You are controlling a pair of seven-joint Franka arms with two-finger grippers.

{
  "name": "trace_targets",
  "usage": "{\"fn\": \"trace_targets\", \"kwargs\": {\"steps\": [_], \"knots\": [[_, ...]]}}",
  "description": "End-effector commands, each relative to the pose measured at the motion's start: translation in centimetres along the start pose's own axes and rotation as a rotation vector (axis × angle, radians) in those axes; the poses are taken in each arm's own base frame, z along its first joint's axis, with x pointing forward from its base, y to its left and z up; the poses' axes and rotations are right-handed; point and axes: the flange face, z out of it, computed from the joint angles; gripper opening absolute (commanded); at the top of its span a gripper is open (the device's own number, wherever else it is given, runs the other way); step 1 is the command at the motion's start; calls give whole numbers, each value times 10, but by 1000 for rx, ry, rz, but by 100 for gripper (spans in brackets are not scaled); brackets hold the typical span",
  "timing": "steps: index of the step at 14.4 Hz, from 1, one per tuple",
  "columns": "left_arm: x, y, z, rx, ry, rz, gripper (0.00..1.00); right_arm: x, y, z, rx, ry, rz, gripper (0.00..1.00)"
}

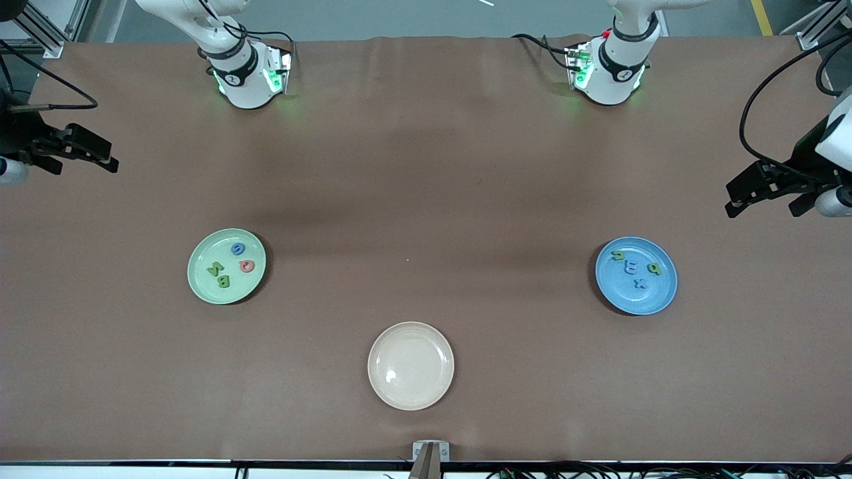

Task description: Sort upper and lower case letters into plates

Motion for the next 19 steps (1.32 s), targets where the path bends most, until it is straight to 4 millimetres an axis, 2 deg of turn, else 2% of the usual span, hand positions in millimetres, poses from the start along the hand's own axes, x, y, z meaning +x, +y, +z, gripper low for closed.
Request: {"fn": "trace_targets", "kwargs": {"steps": [1,4,6,11,19], "knots": [[-2,-6,-7,4,3,33,100,-1,2,-3,18,8,1,100],[0,-30,-7,4,1,72,100,-1,1,-3,20,7,1,100],[1,-38,-5,5,-2,48,100,-1,1,-3,20,8,1,100],[1,-33,-5,4,-2,-53,100,-1,1,-4,20,14,1,100],[2,-32,-1,11,-6,-8,100,0,2,-3,20,13,0,100]]}}
